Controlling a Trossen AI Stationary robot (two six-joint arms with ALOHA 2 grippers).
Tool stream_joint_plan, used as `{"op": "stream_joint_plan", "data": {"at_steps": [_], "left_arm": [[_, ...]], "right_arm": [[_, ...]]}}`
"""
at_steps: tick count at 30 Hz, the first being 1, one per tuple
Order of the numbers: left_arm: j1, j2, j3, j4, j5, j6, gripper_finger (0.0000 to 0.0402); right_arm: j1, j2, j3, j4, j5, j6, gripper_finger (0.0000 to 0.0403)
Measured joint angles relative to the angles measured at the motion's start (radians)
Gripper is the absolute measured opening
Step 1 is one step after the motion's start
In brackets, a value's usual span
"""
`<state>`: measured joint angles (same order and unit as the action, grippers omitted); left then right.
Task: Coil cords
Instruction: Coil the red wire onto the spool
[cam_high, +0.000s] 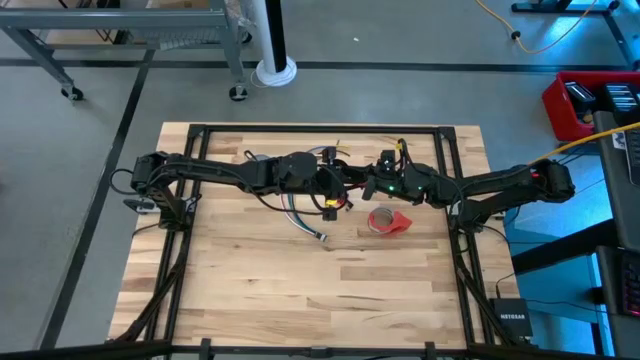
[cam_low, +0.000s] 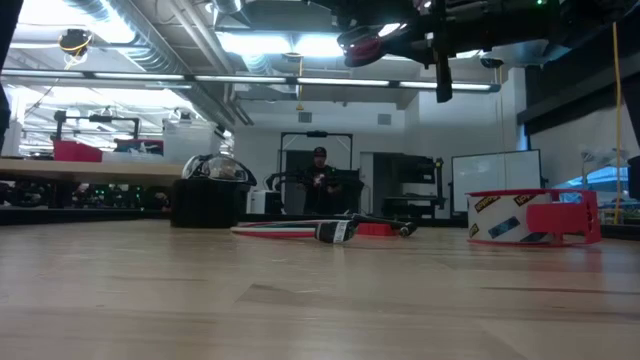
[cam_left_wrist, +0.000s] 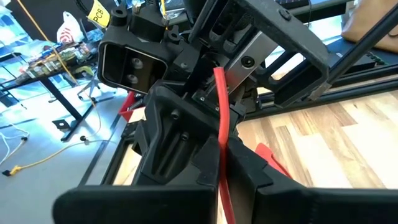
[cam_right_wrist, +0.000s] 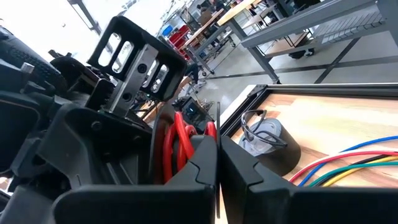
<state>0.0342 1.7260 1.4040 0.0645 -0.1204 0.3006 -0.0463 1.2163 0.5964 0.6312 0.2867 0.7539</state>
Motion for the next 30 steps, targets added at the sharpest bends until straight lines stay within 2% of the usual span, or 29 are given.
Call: {"op": "stream_joint_plan", "data": {"at_steps": [12, 23, 30], "left_arm": [[0.015, 0.0, 0.0, 0.082, 0.002, -0.031, 0.0004], [0.034, 0.0, 0.0, 0.085, 0.001, -0.061, 0.0004], [0.039, -0.034, 0.0, -0.001, -0.115, -0.068, 0.0003]], "right_arm": [[0.0, -0.001, 0.0, 0.002, -0.065, 0.012, 0.0007], [0.0, 0.0, -0.001, -0.019, -0.125, 0.008, 0.0007], [0.001, -0.001, 0.0, -0.064, -0.131, 0.024, 0.0007]]}}
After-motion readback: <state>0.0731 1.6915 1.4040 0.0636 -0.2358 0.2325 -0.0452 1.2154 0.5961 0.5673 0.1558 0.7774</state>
